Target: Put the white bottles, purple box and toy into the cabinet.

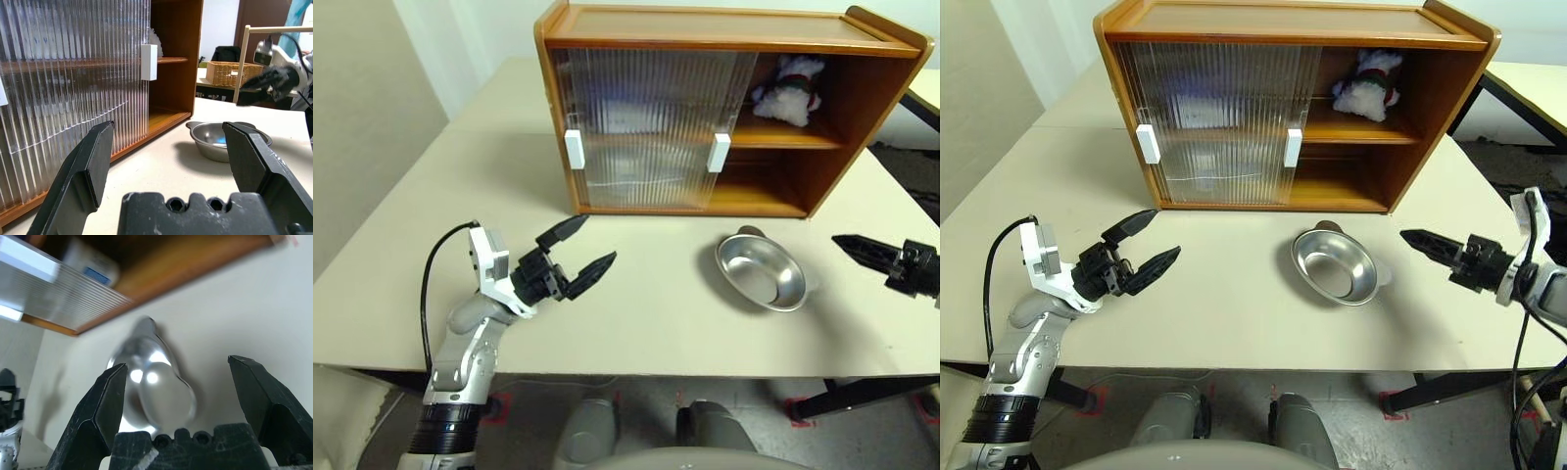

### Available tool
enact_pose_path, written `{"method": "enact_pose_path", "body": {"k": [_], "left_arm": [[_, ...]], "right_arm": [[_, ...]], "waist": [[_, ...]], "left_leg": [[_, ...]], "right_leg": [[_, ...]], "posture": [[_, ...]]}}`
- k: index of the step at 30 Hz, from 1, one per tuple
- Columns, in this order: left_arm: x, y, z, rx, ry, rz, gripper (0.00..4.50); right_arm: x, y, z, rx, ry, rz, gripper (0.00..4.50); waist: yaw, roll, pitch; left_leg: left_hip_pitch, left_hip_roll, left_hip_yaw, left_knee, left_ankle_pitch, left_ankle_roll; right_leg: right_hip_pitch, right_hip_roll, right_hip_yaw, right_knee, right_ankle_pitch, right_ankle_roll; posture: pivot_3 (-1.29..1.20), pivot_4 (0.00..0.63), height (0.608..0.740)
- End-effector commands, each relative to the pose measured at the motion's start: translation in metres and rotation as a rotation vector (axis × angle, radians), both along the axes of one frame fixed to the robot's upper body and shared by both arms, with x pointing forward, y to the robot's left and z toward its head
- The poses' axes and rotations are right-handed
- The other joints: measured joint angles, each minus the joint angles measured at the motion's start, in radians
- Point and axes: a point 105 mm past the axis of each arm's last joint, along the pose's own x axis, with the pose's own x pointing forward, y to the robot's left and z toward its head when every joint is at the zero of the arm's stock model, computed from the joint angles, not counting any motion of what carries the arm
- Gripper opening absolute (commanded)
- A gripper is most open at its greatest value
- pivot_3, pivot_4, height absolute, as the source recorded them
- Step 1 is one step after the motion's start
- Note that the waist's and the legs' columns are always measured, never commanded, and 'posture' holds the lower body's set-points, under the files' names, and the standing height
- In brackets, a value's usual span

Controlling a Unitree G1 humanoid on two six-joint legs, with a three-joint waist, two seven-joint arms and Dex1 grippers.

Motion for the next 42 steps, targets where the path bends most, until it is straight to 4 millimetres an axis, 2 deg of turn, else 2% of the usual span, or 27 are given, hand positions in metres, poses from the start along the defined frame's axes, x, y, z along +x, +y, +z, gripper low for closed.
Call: {"method": "enact_pose_path", "body": {"k": [1,5,12,18,20,22,30,31,38,42], "left_arm": [[0.000,0.000,-0.002,0.018,0.011,-0.012,4.50],[0.000,0.000,-0.002,0.024,0.012,-0.015,4.50],[0.000,-0.002,-0.002,0.027,0.013,-0.023,4.50],[0.000,-0.002,-0.002,0.029,0.014,-0.027,4.50],[0.001,-0.002,-0.002,0.030,0.014,-0.026,4.50],[0.001,-0.002,-0.002,0.030,0.013,-0.024,4.50],[0.000,-0.001,-0.003,0.026,0.017,-0.020,4.50],[0.000,-0.002,-0.003,0.025,0.017,-0.020,4.50],[0.001,-0.003,-0.004,0.023,0.020,-0.025,4.50],[0.001,-0.003,-0.004,0.022,0.019,-0.026,4.50]], "right_arm": [[-0.003,-0.004,-0.006,0.013,0.011,-0.044,4.45],[-0.012,0.009,-0.012,0.118,0.055,-0.017,4.45],[-0.022,0.031,-0.026,0.187,0.132,0.027,4.45],[-0.016,0.042,-0.031,0.201,0.133,0.029,4.37],[-0.012,0.045,-0.030,0.214,0.120,0.023,4.03],[-0.010,0.047,-0.030,0.215,0.113,0.025,3.47],[-0.009,0.049,-0.029,0.212,0.108,0.036,0.54],[-0.009,0.050,-0.028,0.212,0.105,0.039,0.43],[-0.009,0.054,-0.016,0.273,0.075,0.057,0.43],[0.000,0.058,0.005,0.380,0.001,0.048,0.43]], "waist": [[0.000,0.001,-0.001],[0.001,0.001,-0.001],[0.000,0.001,-0.001],[0.000,0.001,-0.001],[-0.001,0.001,-0.001],[0.000,0.001,-0.001],[0.000,0.001,-0.001],[0.000,0.001,-0.001],[-0.001,0.001,-0.001],[-0.003,0.001,-0.001]], "left_leg": [[0.000,0.000,0.000,0.000,0.000,0.000],[0.000,0.000,0.000,0.000,0.000,0.000],[0.000,0.000,0.000,0.000,0.000,0.000],[0.000,0.000,0.000,0.000,0.000,0.000],[0.000,0.000,0.000,0.000,0.000,0.000],[0.000,0.000,0.000,0.000,0.000,0.000],[0.000,0.000,0.000,0.000,0.000,0.000],[0.000,0.000,0.000,0.000,0.000,0.000],[-0.001,0.000,0.000,0.000,0.000,0.000],[-0.001,0.000,0.000,0.000,0.000,0.000]], "right_leg": [[0.000,0.000,0.000,0.000,0.000,0.000],[0.000,0.000,0.000,0.000,0.000,0.000],[0.000,0.000,0.001,0.000,0.000,0.001],[0.000,0.000,0.000,0.000,0.000,0.001],[0.000,0.000,0.000,0.000,0.000,0.001],[0.000,0.000,0.000,0.000,0.000,0.001],[0.000,0.000,0.000,0.000,0.000,0.001],[0.000,0.000,0.000,0.000,0.000,0.001],[-0.001,0.000,0.000,0.000,-0.001,0.001],[-0.001,0.000,0.000,0.000,0.000,0.001]], "posture": [[0.18,0.000,0.740],[0.18,0.000,0.740],[0.18,0.000,0.740],[0.18,0.000,0.740],[0.19,0.000,0.740],[0.19,0.000,0.740],[0.19,0.000,0.740],[0.19,0.000,0.740],[0.18,0.000,0.740],[0.18,0.000,0.740]]}}
